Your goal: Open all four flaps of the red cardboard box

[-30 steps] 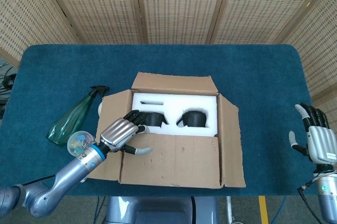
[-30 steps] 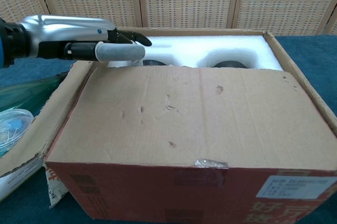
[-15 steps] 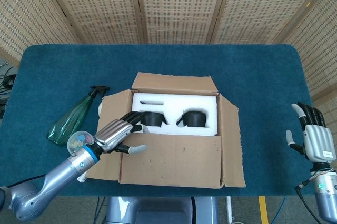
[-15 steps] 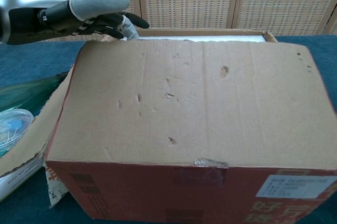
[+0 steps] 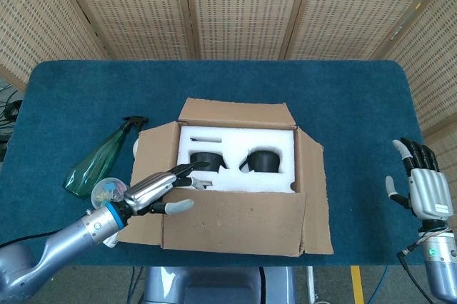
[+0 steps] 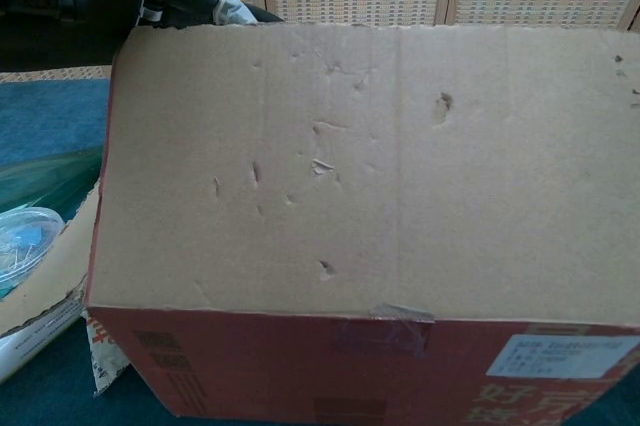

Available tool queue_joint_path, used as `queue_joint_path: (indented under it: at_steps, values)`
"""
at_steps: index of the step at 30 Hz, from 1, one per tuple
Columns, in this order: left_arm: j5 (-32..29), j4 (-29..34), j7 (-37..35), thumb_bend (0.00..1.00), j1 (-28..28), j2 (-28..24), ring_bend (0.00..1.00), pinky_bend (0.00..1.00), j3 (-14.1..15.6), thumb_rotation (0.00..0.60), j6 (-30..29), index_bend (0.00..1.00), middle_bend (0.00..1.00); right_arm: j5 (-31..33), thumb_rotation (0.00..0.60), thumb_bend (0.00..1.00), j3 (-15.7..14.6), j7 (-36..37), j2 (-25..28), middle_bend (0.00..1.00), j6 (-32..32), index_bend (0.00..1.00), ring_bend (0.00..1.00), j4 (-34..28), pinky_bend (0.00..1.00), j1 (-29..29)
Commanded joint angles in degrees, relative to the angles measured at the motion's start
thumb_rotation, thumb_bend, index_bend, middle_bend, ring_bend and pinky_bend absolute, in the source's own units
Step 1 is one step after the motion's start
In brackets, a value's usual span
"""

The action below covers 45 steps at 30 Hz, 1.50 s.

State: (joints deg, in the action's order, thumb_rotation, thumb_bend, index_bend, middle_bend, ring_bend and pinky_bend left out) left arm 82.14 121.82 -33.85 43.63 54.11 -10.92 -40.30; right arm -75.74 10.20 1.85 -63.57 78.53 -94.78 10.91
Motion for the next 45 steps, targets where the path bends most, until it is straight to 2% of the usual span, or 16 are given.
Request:
queue_joint_path:
  at_steps: [1,7,11,14,20,24,34,40,45]
  values:
    - [8.7,0.5,-12.9,0.17,0.0,-3.2,0.0,0.0,0.5,0.024,1.4,0.38,0.0,0.1,0.6,0.52,0.1,-0.2,0.1,0.07,0.0,0.09,0.0,-0.2,0.0,0.1]
    - [19.7,-0.8,-28.8,0.17,1.3,-5.4,0.0,0.0,3.6,0.025,-2.1,0.38,0.0,0.2,0.6,0.52,0.2,-0.9,0.2,0.07,-0.1,0.09,0.0,-0.8,0.0,0.2]
    - [31.6,-4.5,-44.8,0.17,4.1,-6.9,0.0,0.0,8.8,0.024,-8.8,0.38,0.0,0.4,0.6,0.52,0.3,-1.4,0.2,0.07,-0.1,0.09,0.0,-1.1,0.0,0.3]
    - [38.4,-7.7,-53.2,0.17,6.5,-7.4,0.0,0.0,12.5,0.024,-13.7,0.38,0.0,0.5,0.6,0.52,0.3,-1.7,0.2,0.07,-0.1,0.09,0.0,-1.3,0.0,0.4]
    - [46.9,-11.8,-62.4,0.17,9.3,-8.1,0.0,0.0,18.1,0.024,-22.2,0.38,0.0,0.5,0.6,0.52,0.3,-2.1,0.5,0.07,0.1,0.09,0.0,-1.8,0.0,0.3]
    - [50.5,-13.6,-64.8,0.17,10.8,-8.5,0.0,0.0,21.1,0.024,-26.4,0.38,0.0,0.5,0.6,0.52,0.3,-2.1,0.5,0.07,0.1,0.09,0.0,-1.8,0.0,0.3]
    - [56.2,-14.4,-65.3,0.17,13.0,-9.5,0.0,0.0,26.6,0.025,-30.3,0.38,0.0,0.5,0.6,0.52,0.4,-2.3,0.6,0.07,0.2,0.09,0.0,-2.4,0.0,0.4]
    - [54.2,-14.0,-61.8,0.17,13.1,-10.1,0.0,0.0,27.6,0.023,-30.1,0.38,0.0,0.4,0.6,0.52,0.3,-2.1,0.8,0.07,0.5,0.09,0.0,-2.5,0.0,0.2]
    - [48.5,-12.5,-51.1,0.17,10.6,-11.3,0.0,0.0,27.3,0.024,-28.0,0.38,0.0,0.4,0.6,0.52,0.2,-1.6,1.0,0.07,0.4,0.09,0.0,-2.2,0.0,0.0]
